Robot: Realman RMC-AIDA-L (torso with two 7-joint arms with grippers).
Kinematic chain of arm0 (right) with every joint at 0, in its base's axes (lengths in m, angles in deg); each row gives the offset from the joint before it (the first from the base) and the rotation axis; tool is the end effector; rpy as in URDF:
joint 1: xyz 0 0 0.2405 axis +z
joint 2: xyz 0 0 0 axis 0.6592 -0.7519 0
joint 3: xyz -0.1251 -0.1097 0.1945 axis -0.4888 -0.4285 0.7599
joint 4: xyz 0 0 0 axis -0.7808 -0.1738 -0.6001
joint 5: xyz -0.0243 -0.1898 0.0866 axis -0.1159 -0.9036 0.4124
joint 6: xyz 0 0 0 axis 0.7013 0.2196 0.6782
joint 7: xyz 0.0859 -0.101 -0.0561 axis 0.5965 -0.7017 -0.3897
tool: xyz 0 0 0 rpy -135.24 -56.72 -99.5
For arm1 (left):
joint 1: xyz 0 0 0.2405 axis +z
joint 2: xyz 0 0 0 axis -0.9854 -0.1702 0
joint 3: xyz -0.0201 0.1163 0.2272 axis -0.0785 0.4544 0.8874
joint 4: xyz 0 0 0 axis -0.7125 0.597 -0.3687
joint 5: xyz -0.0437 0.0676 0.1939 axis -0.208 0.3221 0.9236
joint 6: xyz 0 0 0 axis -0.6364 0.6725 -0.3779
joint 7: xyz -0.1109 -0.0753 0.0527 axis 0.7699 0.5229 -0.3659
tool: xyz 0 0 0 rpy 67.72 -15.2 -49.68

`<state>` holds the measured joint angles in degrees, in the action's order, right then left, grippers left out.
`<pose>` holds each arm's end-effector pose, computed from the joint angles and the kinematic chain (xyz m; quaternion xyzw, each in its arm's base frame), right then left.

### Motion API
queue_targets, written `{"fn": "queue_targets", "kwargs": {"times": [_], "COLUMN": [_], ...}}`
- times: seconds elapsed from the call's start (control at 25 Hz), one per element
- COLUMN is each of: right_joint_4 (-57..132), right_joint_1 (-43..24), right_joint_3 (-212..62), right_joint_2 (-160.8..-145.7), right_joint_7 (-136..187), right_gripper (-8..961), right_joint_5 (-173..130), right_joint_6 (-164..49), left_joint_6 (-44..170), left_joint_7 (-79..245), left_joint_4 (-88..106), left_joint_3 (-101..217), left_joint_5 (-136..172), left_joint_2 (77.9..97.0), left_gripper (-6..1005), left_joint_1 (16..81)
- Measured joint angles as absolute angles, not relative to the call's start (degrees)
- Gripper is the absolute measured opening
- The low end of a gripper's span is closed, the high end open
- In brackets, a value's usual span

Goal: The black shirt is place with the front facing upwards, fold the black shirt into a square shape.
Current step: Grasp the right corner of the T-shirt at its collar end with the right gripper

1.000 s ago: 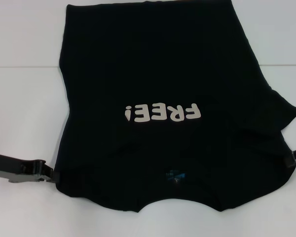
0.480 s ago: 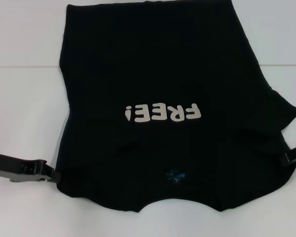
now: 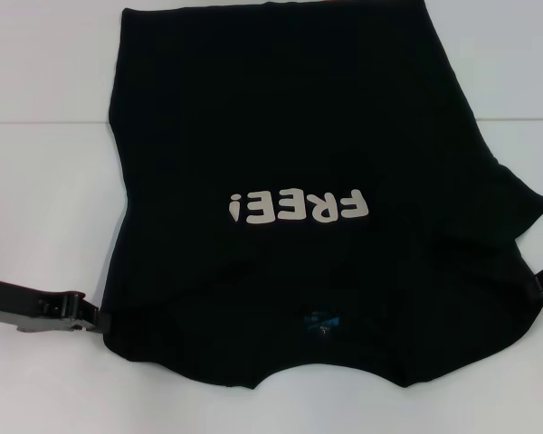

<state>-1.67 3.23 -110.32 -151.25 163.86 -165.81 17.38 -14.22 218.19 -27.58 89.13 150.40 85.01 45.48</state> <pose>0.2913 0.3905 0.0635 -0.7989 0.5561 -0.1167 0.1972 -0.3239 0.3407 0.0380 -0.7641 -0.6323 -0.0336 0.1234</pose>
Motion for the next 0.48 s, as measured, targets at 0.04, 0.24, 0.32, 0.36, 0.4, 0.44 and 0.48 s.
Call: {"fn": "queue_targets", "kwargs": {"times": [0.04,0.24,0.32,0.36,0.4,0.44,0.48], "right_joint_4": [-1.67,-1.67,-1.67,-1.67,-1.67,-1.67,-1.67], "right_joint_1": [3.23,3.38,3.44,3.46,3.46,3.47,3.47], "right_joint_3": [-110.34,-110.72,-110.93,-111.0,-111.0,-111.0,-111.01], "right_joint_2": [-151.25,-151.28,-151.33,-151.36,-151.36,-151.34,-151.27], "right_joint_7": [163.86,163.86,163.82,163.72,163.58,163.45,163.27], "right_gripper": [435,162,50,48,47,46,45], "right_joint_5": [-165.81,-165.81,-165.82,-165.81,-165.81,-165.81,-165.81], "right_joint_6": [17.38,17.42,17.53,17.67,17.84,18.0,18.29], "left_joint_6": [-14.23,-14.35,-14.63,-14.85,-14.85,-15.2,-15.46], "left_joint_7": [218.19,218.19,218.19,218.19,218.19,218.19,218.19], "left_joint_4": [-27.58,-27.58,-27.58,-27.58,-27.58,-27.58,-27.58], "left_joint_3": [89.13,89.13,89.13,89.13,89.13,89.12,89.13], "left_joint_5": [150.39,150.36,150.36,150.34,150.34,150.25,150.19], "left_joint_2": [84.98,84.95,84.95,84.94,84.94,84.85,84.78], "left_gripper": [10,12,13,13,14,14,14], "left_joint_1": [45.46,45.32,45.21,45.13,45.13,45.08,45.05]}}
